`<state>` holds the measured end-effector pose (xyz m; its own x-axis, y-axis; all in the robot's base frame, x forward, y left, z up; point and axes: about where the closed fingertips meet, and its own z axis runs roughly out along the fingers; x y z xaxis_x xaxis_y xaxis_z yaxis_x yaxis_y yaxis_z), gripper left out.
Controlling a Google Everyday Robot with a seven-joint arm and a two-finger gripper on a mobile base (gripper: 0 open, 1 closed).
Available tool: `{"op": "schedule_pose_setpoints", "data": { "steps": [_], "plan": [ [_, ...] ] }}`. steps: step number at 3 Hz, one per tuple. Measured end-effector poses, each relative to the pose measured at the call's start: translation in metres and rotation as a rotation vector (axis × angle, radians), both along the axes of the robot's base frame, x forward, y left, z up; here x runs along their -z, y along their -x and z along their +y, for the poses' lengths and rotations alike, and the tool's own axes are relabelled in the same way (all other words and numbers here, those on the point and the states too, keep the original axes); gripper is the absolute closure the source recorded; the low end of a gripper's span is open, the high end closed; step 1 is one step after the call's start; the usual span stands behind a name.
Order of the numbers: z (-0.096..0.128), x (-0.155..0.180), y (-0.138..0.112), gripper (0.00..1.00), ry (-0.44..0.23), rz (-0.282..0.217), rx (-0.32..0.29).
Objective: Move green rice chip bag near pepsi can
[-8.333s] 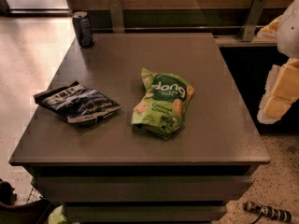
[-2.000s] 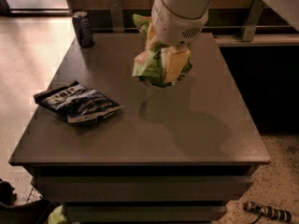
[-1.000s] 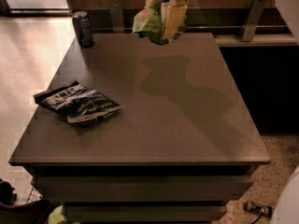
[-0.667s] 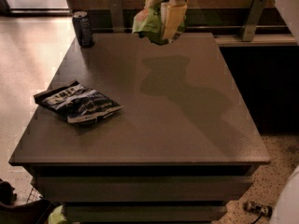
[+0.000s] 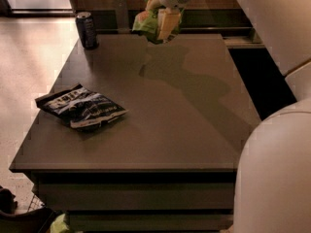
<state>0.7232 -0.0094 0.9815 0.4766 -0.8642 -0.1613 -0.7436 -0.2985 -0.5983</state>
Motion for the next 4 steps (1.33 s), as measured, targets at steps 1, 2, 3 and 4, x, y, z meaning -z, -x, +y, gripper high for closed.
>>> {"op": "schedule_pose_setpoints", "data": {
  "steps": [1,2,3,4],
  "plan": [
    [0.023,0.029,-0.049,1.00,-0.105,-0.042,0.075],
    [0.046,0.046,-0.083,1.00,-0.168,-0.066,0.109],
    [0.077,0.054,-0.101,1.00,-0.215,-0.073,0.083],
    [0.110,0.056,-0.107,1.00,-0.262,-0.069,0.034]
  ]
}}
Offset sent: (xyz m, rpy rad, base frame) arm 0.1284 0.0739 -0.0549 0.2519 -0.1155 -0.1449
